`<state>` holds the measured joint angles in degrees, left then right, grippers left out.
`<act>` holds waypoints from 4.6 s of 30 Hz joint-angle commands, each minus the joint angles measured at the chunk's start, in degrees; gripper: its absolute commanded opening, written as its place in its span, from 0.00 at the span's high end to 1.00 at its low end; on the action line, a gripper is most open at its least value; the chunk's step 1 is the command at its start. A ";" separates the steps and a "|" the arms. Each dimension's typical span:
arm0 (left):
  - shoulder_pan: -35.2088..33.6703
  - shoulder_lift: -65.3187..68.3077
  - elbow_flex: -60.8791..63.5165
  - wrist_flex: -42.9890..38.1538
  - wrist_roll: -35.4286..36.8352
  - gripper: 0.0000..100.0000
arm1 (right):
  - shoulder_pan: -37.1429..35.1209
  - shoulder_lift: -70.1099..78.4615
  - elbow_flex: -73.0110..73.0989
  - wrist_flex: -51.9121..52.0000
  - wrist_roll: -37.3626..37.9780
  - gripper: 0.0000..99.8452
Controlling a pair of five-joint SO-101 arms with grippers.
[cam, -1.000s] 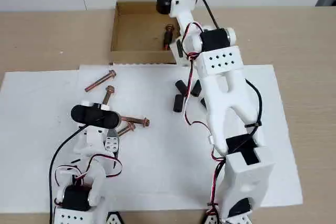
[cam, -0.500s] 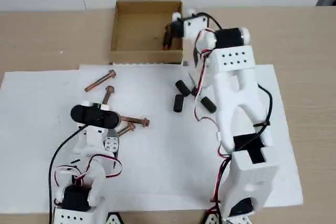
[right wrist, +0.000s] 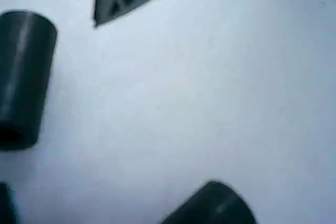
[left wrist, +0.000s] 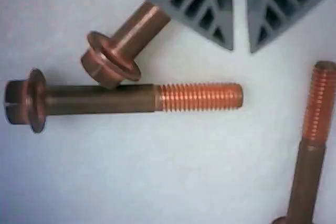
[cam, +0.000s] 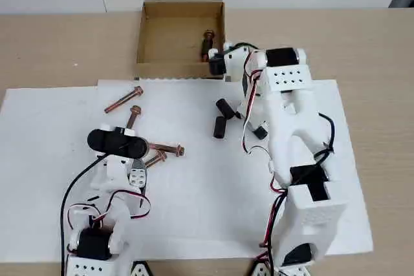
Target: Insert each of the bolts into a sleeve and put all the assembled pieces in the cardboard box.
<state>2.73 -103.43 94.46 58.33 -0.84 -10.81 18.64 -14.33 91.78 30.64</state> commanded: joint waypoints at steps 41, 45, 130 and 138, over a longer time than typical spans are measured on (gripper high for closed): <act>-0.09 -0.70 -0.40 0.00 -0.18 0.99 | -1.80 -7.16 1.32 -1.63 -1.23 0.99; 0.00 -0.70 -0.40 0.00 -0.26 0.99 | -3.82 -13.41 -1.41 4.53 -1.85 0.99; -5.45 138.02 -127.08 42.02 -16.00 0.94 | 15.34 -64.31 58.99 -14.37 -5.98 1.00; -5.89 141.71 -127.08 40.44 -16.26 0.92 | 15.34 -64.57 59.08 -14.37 -5.89 1.00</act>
<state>-2.99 38.64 -30.37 98.77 -16.75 4.40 -44.66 45.10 78.24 24.57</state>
